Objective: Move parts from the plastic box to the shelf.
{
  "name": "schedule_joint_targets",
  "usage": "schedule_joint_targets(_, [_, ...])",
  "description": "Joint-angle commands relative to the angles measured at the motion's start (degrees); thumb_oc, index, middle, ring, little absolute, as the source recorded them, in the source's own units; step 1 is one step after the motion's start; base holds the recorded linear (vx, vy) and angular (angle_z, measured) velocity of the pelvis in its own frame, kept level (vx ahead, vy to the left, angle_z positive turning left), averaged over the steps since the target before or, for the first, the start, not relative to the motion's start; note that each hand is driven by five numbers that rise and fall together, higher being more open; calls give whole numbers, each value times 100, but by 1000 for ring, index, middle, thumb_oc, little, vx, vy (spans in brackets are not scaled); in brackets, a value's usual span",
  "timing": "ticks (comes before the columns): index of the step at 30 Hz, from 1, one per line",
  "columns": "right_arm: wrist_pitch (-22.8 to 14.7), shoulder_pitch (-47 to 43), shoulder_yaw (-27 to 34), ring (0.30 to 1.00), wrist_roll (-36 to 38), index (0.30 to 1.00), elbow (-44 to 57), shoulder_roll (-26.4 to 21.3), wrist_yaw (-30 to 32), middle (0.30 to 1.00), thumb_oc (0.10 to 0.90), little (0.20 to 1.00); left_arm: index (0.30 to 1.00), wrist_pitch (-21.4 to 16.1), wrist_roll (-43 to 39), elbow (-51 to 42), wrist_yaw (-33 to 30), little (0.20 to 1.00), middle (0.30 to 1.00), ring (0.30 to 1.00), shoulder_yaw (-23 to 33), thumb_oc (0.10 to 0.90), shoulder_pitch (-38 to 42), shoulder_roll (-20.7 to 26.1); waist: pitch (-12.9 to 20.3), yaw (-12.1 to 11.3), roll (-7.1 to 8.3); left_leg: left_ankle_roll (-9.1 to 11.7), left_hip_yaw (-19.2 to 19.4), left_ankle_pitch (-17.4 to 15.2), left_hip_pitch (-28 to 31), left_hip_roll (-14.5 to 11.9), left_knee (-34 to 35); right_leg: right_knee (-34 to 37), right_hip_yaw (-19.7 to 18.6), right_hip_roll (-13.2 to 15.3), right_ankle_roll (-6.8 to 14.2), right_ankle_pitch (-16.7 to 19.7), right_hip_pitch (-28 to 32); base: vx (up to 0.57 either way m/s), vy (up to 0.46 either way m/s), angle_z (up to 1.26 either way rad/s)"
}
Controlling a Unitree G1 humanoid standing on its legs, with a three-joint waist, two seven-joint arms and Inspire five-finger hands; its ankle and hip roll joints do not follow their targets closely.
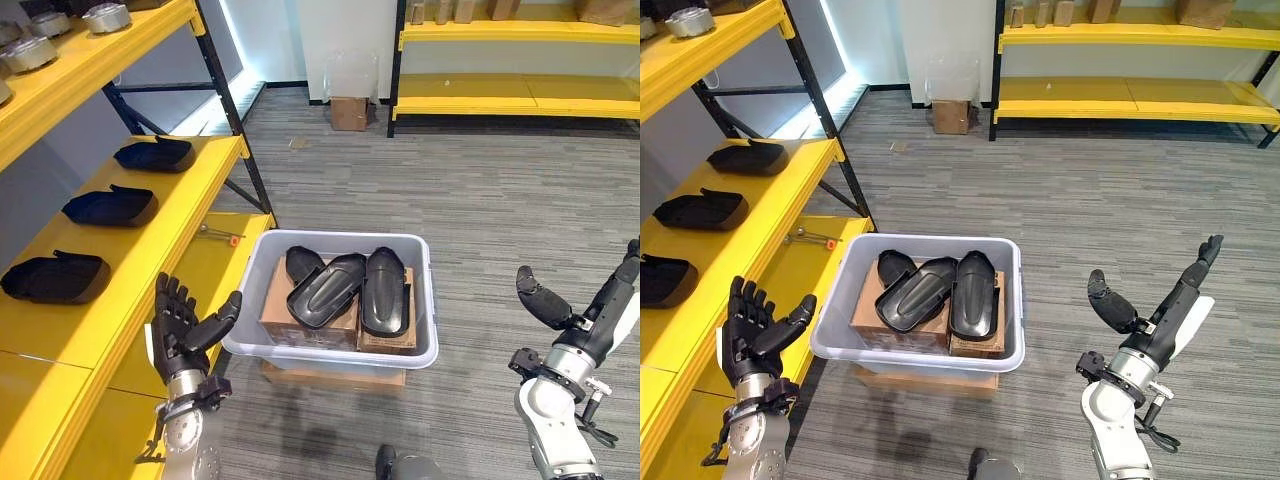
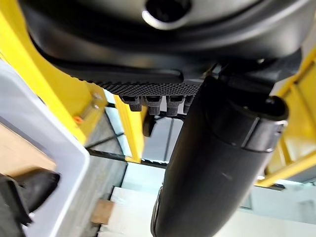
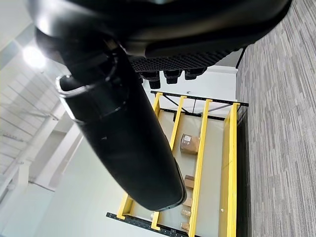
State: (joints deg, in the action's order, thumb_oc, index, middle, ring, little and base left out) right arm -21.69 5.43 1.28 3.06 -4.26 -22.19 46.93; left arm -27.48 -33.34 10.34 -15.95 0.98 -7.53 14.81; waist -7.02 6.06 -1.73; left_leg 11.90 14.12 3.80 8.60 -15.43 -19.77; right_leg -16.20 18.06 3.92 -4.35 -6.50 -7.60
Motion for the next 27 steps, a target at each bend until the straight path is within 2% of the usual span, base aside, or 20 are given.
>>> schedule_joint_targets(1, [-518, -83, 333, 1000, -1, 1000, 614, -148, -216, 1000, 900, 1000, 1000, -555, 252, -652, -182, 1000, 1000, 1000, 265, 900, 111, 446, 279, -15, 267, -347, 327, 96, -353, 872, -1837, 704, -7, -335, -48, -359, 587, 63, -120, 13])
schedule_joint_targets(2, [-524, -62, 314, 1000, 8, 1000, 593, -152, -232, 1000, 900, 1000, 1000, -470, 263, -690, -165, 1000, 1000, 1000, 295, 900, 76, 452, 247, -55, 348, -466, 394, 101, -642, 960, -2227, 724, 24, -277, -96, -281, 601, 55, -64, 15])
schedule_joint_targets(4, [-534, -63, 289, 1000, 1, 1000, 554, -121, -223, 1000, 900, 1000, 1000, -410, 332, -668, -87, 1000, 1000, 1000, 339, 900, 6, 450, 166, -125, 390, -544, 500, -51, -976, 851, -2464, 718, -8, -268, -75, -291, 686, 130, 11, 6])
schedule_joint_targets(5, [-530, -97, 300, 1000, 0, 1000, 554, -103, -224, 1000, 900, 1000, 1000, -467, 354, -651, -12, 1000, 1000, 1000, 360, 900, -86, 472, 65, -168, 357, -581, 585, -342, -1070, 560, -2033, 623, -122, -316, 8, -437, 791, 198, 171, 18])
schedule_joint_targets(6, [-540, -142, 296, 1000, -7, 1000, 556, -104, -241, 1000, 900, 1000, 1000, -534, 331, -645, 6, 1000, 1000, 1000, 363, 900, -155, 499, -20, -195, 386, -703, 683, -485, -1180, 400, -1630, 589, -187, -267, 65, -431, 821, 183, 295, 19])
schedule_joint_targets(7, [-540, -188, 273, 1000, -3, 1000, 568, -133, -255, 1000, 900, 1000, 1000, -623, 267, -632, -33, 1000, 1000, 1000, 333, 900, -199, 512, -86, -225, 389, -758, 682, -476, -1281, 315, -1059, 576, -272, -224, 134, -423, 860, 78, 287, 15])
schedule_joint_targets(8, [-542, -197, 267, 1000, -4, 1000, 571, -140, -264, 1000, 900, 1000, 1000, -643, 247, -630, -47, 1000, 1000, 1000, 328, 900, -211, 514, -102, -239, 382, -756, 671, -427, -1301, 292, -756, 578, -299, -203, 164, -423, 888, 78, 404, 2])
schedule_joint_targets(9, [-569, -220, 234, 1000, -19, 1000, 572, -172, -311, 1000, 900, 1000, 1000, -713, 157, -629, -112, 1000, 1000, 1000, 331, 900, -273, 522, -171, -313, 363, -759, 674, 6, -1397, 130, 371, 641, -353, -119, 244, -312, 989, 142, 435, 9])
schedule_joint_targets(10, [-578, -191, 226, 1000, -33, 1000, 558, -181, -335, 1000, 900, 1000, 1000, -732, 63, -610, -56, 1000, 1000, 1000, 386, 900, -339, 525, -210, -373, 350, -632, 498, 385, -1484, -95, 826, 677, -436, -93, 306, -309, 1127, 143, 407, -2])
schedule_joint_targets(11, [-583, -187, 223, 1000, -32, 1000, 551, -182, -343, 1000, 900, 1000, 1000, -732, 44, -602, -38, 1000, 1000, 1000, 401, 900, -349, 527, -221, -382, 351, -616, 462, 434, -1481, -116, 921, 683, -452, -84, 315, -313, 1162, 232, 370, -28])
schedule_joint_targets(12, [-648, -179, 208, 1000, 5, 1000, 461, -198, -415, 1000, 900, 1000, 1000, -787, -35, -479, 109, 1000, 1000, 1000, 507, 900, -398, 506, -247, -453, 332, -561, 302, 628, -1547, -273, 1191, 694, -548, -30, 380, -334, 1304, 161, 247, -40])
schedule_joint_targets(15, [-731, -166, 179, 1000, -45, 1000, 449, -197, -385, 1000, 900, 1000, 1000, -795, -84, -339, 246, 1000, 1000, 1000, 582, 900, -375, 505, -243, -476, 341, -610, 420, 282, -1378, -189, 1333, 595, -486, 148, 516, -400, 1367, 143, 254, -32])
schedule_joint_targets(17, [-748, 29, 237, 1000, 213, 1000, 595, -116, -407, 1000, 900, 1000, 1000, -710, -27, -281, 373, 1000, 1000, 1000, 588, 900, -360, 473, -215, -454, 341, -638, 534, 8, -1152, -48, 1454, 442, -352, 332, 640, -397, 1318, 144, 299, -32])
schedule_joint_targets(20, [-768, 133, 296, 1000, -18, 1000, 648, -48, -345, 1000, 900, 1000, 1000, -679, 161, -287, 366, 1000, 1000, 1000, 555, 900, -370, 487, -200, -451, 333, -653, 502, -62, -1040, 96, 1541, 374, -337, 399, 724, -355, 1259, 95, 194, 3])
schedule_joint_targets(22, [-735, 210, 326, 1000, -254, 1000, 894, -49, -338, 1000, 900, 1000, 1000, -698, 108, -384, 356, 1000, 1000, 1000, 630, 900, -379, 604, -183, -488, 345, -711, 511, -123, -975, 303, 1647, 517, -334, 519, 877, -125, 1154, 70, 226, 16])
schedule_joint_targets(27, [-720, 198, 311, 1000, -293, 1000, 928, -60, -339, 1000, 900, 1000, 1000, -687, 96, -417, 362, 1000, 1000, 1000, 652, 900, -384, 623, -191, -503, 358, -722, 513, -153, -958, 345, 1651, 535, -326, 560, 911, -109, 1150, 8, 56, 10])
